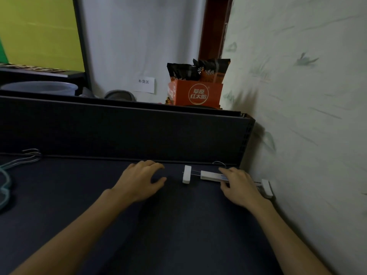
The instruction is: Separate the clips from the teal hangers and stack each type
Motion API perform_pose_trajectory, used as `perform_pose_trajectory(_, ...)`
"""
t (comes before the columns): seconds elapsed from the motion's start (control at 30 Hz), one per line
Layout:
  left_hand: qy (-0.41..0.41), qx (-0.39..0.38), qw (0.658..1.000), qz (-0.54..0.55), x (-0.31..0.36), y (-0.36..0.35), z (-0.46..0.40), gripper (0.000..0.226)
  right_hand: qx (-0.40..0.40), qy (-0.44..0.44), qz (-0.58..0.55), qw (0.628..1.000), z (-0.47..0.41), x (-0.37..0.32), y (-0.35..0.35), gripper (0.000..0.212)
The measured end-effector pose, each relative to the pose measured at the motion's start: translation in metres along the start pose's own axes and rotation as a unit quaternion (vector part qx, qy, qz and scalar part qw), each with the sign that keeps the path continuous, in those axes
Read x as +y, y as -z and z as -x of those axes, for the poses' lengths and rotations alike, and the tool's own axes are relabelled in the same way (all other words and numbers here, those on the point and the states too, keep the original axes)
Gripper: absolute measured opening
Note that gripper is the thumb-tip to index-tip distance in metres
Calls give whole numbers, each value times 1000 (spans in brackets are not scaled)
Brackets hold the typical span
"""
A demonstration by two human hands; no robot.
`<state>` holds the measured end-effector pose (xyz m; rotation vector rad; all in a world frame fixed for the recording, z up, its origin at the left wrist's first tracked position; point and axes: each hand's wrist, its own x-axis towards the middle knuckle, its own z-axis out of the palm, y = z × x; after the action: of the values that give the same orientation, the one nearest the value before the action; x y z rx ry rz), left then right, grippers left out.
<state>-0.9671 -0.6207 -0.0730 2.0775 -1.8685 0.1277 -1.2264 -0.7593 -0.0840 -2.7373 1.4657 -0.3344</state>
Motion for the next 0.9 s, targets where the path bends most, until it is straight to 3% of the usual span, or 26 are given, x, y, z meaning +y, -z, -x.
perform_pose_trajectory(0.23, 67, -5, 997, -49, -11, 1, 43, 51, 45, 50, 3, 998, 13, -49, 9, 56)
perform_pose_trajectory(0.53, 191, 71, 975, -95, -52, 25, 156, 47, 71, 187, -56, 978, 51, -177, 2, 59)
perform_pose_trajectory(0.9, 344, 141, 921, -115, -126, 72, 350, 40, 91, 303, -131, 939, 151, -357, -36, 58)
